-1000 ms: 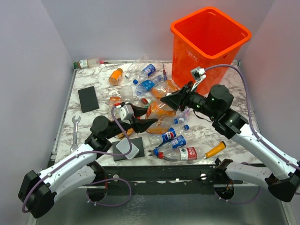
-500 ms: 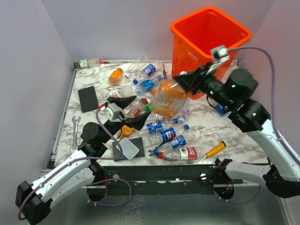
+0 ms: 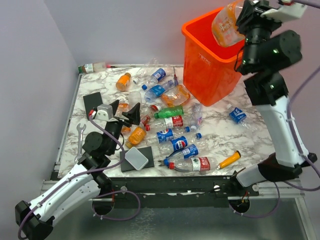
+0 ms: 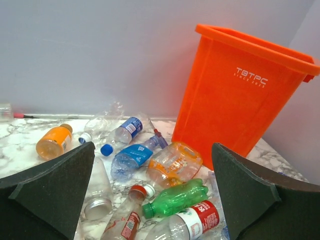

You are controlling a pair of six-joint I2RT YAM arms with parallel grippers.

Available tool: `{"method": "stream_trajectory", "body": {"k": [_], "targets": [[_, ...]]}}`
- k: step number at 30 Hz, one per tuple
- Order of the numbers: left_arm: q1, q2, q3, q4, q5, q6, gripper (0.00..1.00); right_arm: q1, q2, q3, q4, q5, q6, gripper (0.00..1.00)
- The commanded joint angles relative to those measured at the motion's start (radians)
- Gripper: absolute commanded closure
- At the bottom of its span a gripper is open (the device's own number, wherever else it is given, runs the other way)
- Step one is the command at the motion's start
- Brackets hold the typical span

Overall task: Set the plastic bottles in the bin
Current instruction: Place the plastic bottle in the trash bin.

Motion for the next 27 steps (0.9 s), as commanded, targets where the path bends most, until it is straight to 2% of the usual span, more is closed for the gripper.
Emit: {"method": "stream_trajectory", "body": {"k": [1, 6, 10, 16, 22, 23, 24, 26, 27], "targets": [[0.000, 0.006, 0.042, -0.066, -0.021, -0.021, 0.01, -0.149, 0.129, 0.027, 0.075, 0.060, -0.001, 0.99], [-0.001, 0.038, 0.044, -0.067, 0.000, -0.037, 0.01, -0.253, 0.187, -0.058, 0.212, 0.007, 0.096, 0.99], [-0.001, 0.049, 0.042, -0.067, -0.018, -0.031, 0.01, -0.288, 0.303, 0.064, 0.058, -0.022, 0.167, 0.99], [-0.001, 0.047, 0.036, -0.063, -0.048, -0.018, 0.01, -0.297, 0.284, -0.086, 0.038, -0.076, 0.226, 0.99], [0.000, 0.083, 0.045, -0.067, -0.044, -0.024, 0.01, -0.299, 0.312, -0.073, -0.077, -0.112, 0.236, 0.97], [0.000, 0.082, 0.045, -0.067, -0.043, -0.024, 0.01, -0.301, 0.314, -0.072, -0.089, -0.117, 0.236, 0.91], [-0.001, 0.082, 0.045, -0.067, -0.043, -0.023, 0.01, -0.300, 0.314, -0.071, -0.098, -0.129, 0.238, 0.77], [-0.001, 0.080, 0.044, -0.067, -0.044, -0.020, 0.01, -0.300, 0.313, -0.063, -0.121, -0.146, 0.247, 0.42], [0.000, 0.081, 0.044, -0.067, -0.047, -0.018, 0.01, -0.301, 0.314, -0.056, -0.132, -0.151, 0.254, 0.28]]}}
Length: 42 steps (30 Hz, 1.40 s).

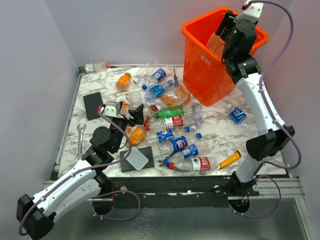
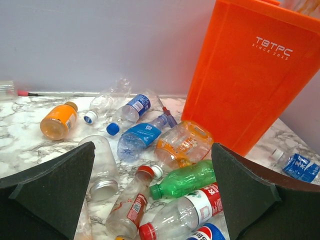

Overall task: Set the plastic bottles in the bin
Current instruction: Place the plastic bottle in the trash bin, then pick up the plastic bottle from the corner of the board.

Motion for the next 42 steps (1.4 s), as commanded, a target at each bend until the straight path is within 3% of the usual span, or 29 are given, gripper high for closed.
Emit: {"method": "stream_trajectory", "body": {"k": [1, 3, 5, 11, 15, 21, 26, 33, 38, 42], "targets": [[-0.001, -0.005, 0.027, -0.003, -0.022, 0.008, 0.01, -0.005, 0.005, 0.030, -0.076, -0.060, 0.032, 0.20], [0.000, 0.000, 0.027, -0.003, -0.020, 0.007, 0.01, -0.006, 0.003, 0.062, -0.102, -0.072, 0.046, 0.08], [0.000, 0.005, 0.027, -0.003, -0.018, 0.006, 0.01, -0.005, -0.011, 0.099, -0.128, -0.097, 0.062, 0.02], [-0.001, 0.029, 0.031, -0.003, -0.020, 0.009, 0.01, 0.017, -0.137, 0.113, -0.178, -0.336, 0.141, 0.02], [-0.001, 0.051, 0.042, -0.016, -0.030, 0.021, 0.01, 0.075, -0.297, -0.053, -0.147, -0.619, 0.165, 0.05], [-0.001, 0.077, 0.051, -0.040, -0.067, 0.037, 0.01, 0.213, -0.580, -0.446, -0.139, -0.835, 0.155, 0.05], [-0.001, 0.110, 0.060, -0.053, -0.068, 0.042, 0.01, 0.245, -0.765, -0.773, -0.197, -0.823, 0.230, 0.03], [-0.001, 0.199, 0.141, -0.178, 0.014, 0.010, 0.01, 0.245, -0.926, -1.038, -0.323, -0.582, 0.359, 0.00], [-0.002, 0.293, 0.275, -0.382, 0.004, -0.202, 0.01, 0.244, -0.938, -1.105, -0.406, -0.475, 0.569, 0.00], [-0.003, 0.287, 0.291, -0.506, 0.032, -0.358, 0.01, 0.244, -0.972, -1.182, -0.351, -0.516, 0.501, 0.00]]}}
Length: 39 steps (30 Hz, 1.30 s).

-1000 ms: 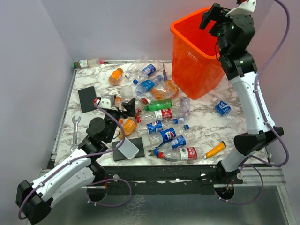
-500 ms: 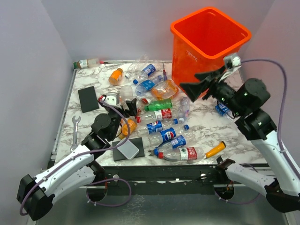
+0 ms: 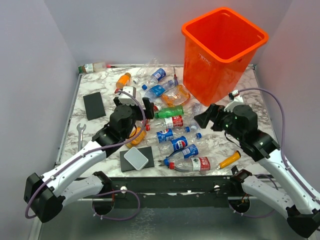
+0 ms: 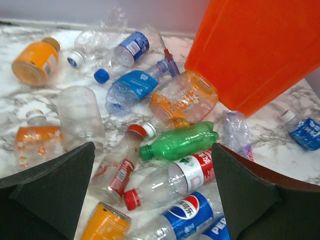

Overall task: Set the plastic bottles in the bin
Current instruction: Pick up the plastic bottle from the corner of the board.

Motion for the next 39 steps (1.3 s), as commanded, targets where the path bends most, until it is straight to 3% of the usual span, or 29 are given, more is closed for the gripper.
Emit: {"method": "stream_trajectory", "body": {"k": [1, 7, 15, 20, 25, 31, 39], "targets": [[-0.002, -0.030, 0.011, -0.198, 0.038, -0.234, 0.01, 0.003, -0.050, -0.085, 0.015, 0.044, 0.027, 0.00], [0.000, -0.166, -0.065, -0.211, 0.205, -0.215, 0.01, 0.004, -0.147, -0.249, 0.164, 0.075, -0.001, 0.00], [-0.022, -0.058, -0.048, -0.359, 0.406, -0.324, 0.01, 0.004, -0.040, -0.291, 0.142, -0.121, -0.087, 0.05], [-0.118, -0.072, -0.090, -0.360, 0.362, -0.399, 0.01, 0.003, -0.012, -0.315, 0.156, -0.169, -0.078, 0.07], [-0.302, -0.009, -0.082, -0.366, 0.351, -0.388, 0.01, 0.004, 0.009, -0.314, 0.140, -0.157, -0.076, 0.07], [-0.503, 0.135, -0.082, -0.346, 0.407, -0.363, 0.10, 0.003, -0.005, -0.307, 0.134, -0.133, -0.076, 0.07], [-0.525, 0.166, -0.157, -0.196, 0.536, -0.348, 0.18, 0.004, -0.048, -0.318, 0.127, -0.130, -0.062, 0.07]]}}
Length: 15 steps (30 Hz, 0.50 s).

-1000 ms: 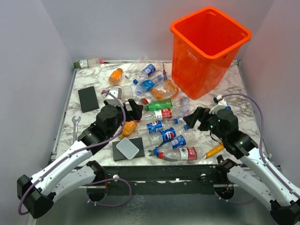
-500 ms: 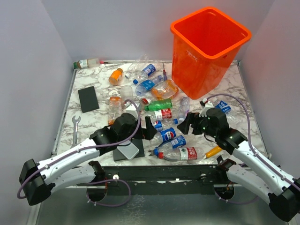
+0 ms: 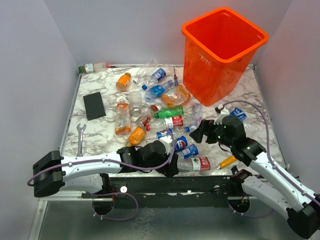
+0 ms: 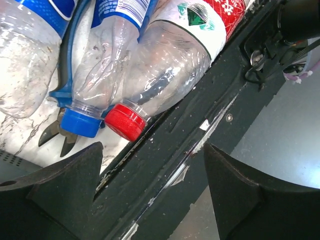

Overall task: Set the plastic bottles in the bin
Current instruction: Pick up the plastic bottle from the corner of the board.

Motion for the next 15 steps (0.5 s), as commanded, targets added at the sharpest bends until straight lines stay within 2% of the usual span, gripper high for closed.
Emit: {"method": "stream_trajectory", "body": {"k": [1, 6, 15], "targets": [[-0.003, 0.028, -0.027, 0.109, 0.103, 0.024, 0.19, 0.003, -0.034, -0.010, -0.001, 0.000, 0.001, 0.07], [-0.002, 0.097, -0.030, 0.165, 0.126, 0.023, 0.19, 0.003, -0.044, -0.017, -0.002, 0.003, 0.011, 0.07], [-0.002, 0.154, -0.015, 0.196, 0.038, 0.025, 0.20, 0.002, -0.045, -0.017, -0.004, 0.012, 0.014, 0.07]]}}
